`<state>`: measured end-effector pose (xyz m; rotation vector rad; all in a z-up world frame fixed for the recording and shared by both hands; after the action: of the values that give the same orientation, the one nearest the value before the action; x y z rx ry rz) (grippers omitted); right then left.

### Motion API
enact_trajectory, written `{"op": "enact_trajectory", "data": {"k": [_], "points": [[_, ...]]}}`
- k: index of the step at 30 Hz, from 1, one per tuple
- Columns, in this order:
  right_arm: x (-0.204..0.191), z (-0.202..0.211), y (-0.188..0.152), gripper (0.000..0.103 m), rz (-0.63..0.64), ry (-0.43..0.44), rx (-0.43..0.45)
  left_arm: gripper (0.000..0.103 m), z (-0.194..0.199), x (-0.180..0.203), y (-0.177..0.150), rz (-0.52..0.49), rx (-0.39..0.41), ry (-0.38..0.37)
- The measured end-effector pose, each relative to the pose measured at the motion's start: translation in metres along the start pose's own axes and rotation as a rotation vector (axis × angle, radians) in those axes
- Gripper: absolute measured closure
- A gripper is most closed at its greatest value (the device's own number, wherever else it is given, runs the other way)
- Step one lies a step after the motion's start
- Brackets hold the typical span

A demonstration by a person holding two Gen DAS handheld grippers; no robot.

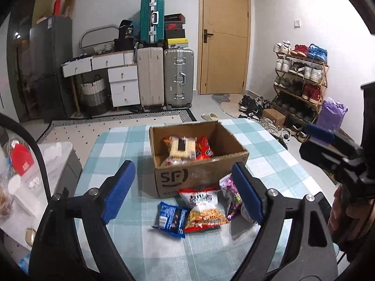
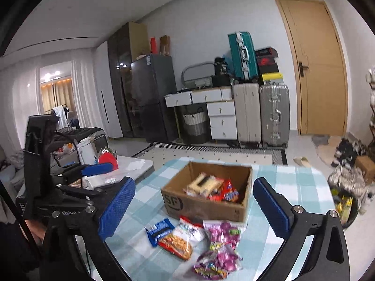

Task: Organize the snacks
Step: 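Move both tools back toward the remaining snacks on the table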

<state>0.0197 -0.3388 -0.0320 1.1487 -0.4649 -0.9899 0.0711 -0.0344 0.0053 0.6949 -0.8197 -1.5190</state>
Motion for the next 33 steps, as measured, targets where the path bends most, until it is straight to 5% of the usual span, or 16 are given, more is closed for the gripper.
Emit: {"op": "enact_trajectory", "data": {"k": [18, 28, 33], "points": [[0.073, -0.050, -0.115, 0.001, -0.303, 0.027, -0.206, 0.019, -0.085, 0.001, -0.089, 0.061, -0.126, 0.025], [0.087, -0.087, -0.156, 0.001, -0.484, 0.064, -0.383, 0.019, -0.124, 0.003, -0.119, 0.055, -0.168, 0.029], [0.087, -0.097, -0.159, 0.001, -0.493, 0.075, -0.405, 0.019, -0.132, 0.006, -0.125, 0.059, -0.164, 0.026]]}}
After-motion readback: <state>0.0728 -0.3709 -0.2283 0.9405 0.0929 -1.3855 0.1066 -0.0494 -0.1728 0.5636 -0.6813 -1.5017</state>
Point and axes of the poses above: each gripper's, at about its wrist camera, not at the fingertips, and z roughly against the way its jaws point, x to its right, y to its top, the point moved 4 cm from there along -z, roughly the way its jaws point, and after that the axes turned 4 degrees about -x, right-handed, at the moved point
